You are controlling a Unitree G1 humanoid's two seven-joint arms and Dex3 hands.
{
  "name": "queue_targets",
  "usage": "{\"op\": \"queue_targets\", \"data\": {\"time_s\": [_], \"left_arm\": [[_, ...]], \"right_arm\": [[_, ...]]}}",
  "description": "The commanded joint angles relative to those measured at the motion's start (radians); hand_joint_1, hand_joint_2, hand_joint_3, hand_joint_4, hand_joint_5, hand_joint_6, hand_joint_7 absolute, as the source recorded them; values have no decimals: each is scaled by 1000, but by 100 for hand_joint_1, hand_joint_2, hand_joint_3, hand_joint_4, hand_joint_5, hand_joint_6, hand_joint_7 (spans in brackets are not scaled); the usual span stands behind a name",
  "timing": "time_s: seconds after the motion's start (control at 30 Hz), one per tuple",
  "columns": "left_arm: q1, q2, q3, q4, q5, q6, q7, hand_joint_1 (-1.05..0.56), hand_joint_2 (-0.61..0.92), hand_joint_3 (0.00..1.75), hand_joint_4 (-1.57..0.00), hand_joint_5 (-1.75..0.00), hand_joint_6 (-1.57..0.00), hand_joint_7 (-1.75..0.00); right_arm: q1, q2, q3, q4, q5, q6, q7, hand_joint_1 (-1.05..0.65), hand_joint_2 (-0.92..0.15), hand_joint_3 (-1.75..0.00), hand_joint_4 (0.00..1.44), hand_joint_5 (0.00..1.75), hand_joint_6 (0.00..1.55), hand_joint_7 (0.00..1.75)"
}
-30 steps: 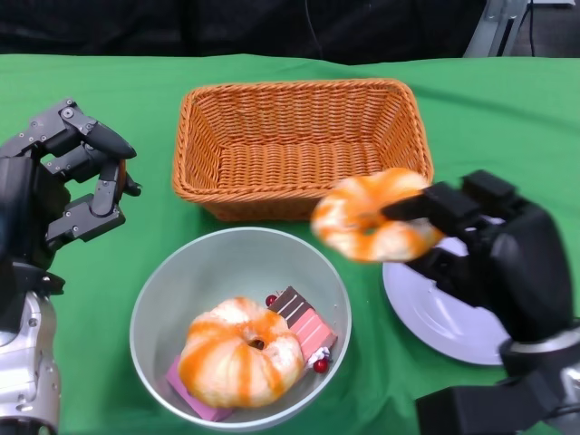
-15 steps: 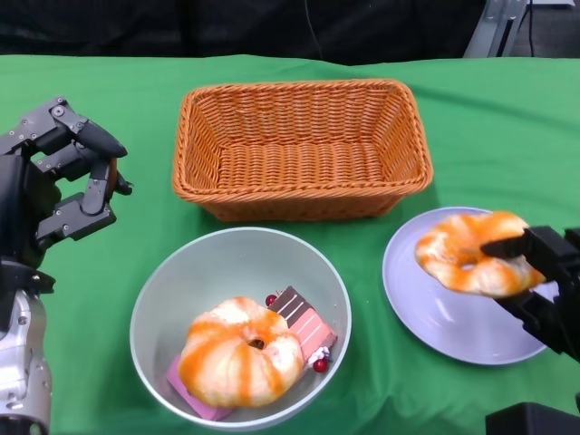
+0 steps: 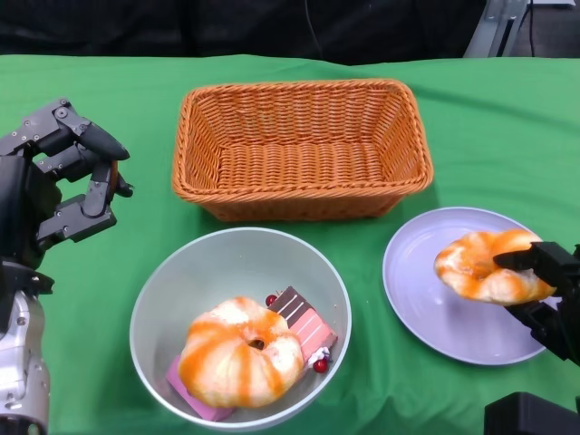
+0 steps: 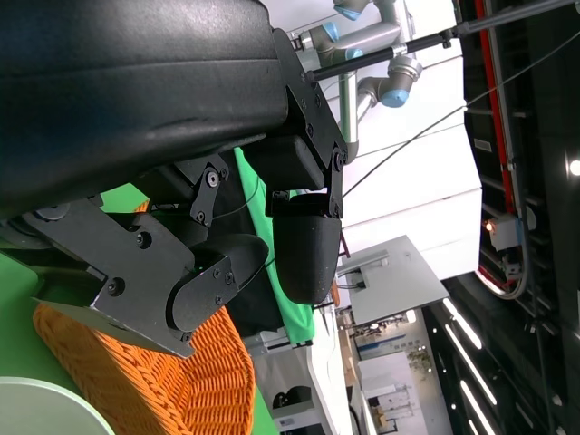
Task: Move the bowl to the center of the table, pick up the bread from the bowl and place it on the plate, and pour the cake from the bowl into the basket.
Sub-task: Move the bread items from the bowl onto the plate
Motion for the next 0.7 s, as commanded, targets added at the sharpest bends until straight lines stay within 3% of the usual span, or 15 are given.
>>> {"op": "queue_targets", "data": {"time_s": [0.03,0.23,0.4,0.47,0.53,0.6,0.7], "left_arm": [[0,20,7,-9,-15,-8,-7,-2,57,115,-81,-156,-80,-133],[4,18,7,-21,-21,6,-4,-2,57,115,-81,-156,-81,-132],[8,19,5,-22,-24,-5,-12,-2,56,115,-80,-157,-80,-133],[11,18,4,-29,-30,4,-13,-2,57,114,-80,-157,-80,-132],[14,18,2,-37,-24,8,-4,-2,58,112,-81,-156,-80,-132],[11,21,2,-28,-12,-2,4,-2,58,111,-80,-156,-80,-132],[5,21,4,-16,-3,-12,8,-2,58,111,-81,-156,-80,-133]], "right_arm": [[-44,-4,15,74,0,-9,-52,-16,-89,-1,76,136,90,68],[-96,1,59,182,-8,-2,-106,-18,-89,-1,77,139,91,66],[-124,10,114,258,-22,48,-82,-18,-90,0,78,135,97,51],[-99,9,126,210,-16,108,-10,-22,-91,-1,77,127,99,45],[-60,1,133,125,-12,174,83,-25,-92,-1,78,106,102,28],[-24,-6,138,43,-17,225,153,-27,-91,0,83,72,103,10],[27,-9,138,-83,-19,294,252,-34,-88,0,83,28,91,1]]}}
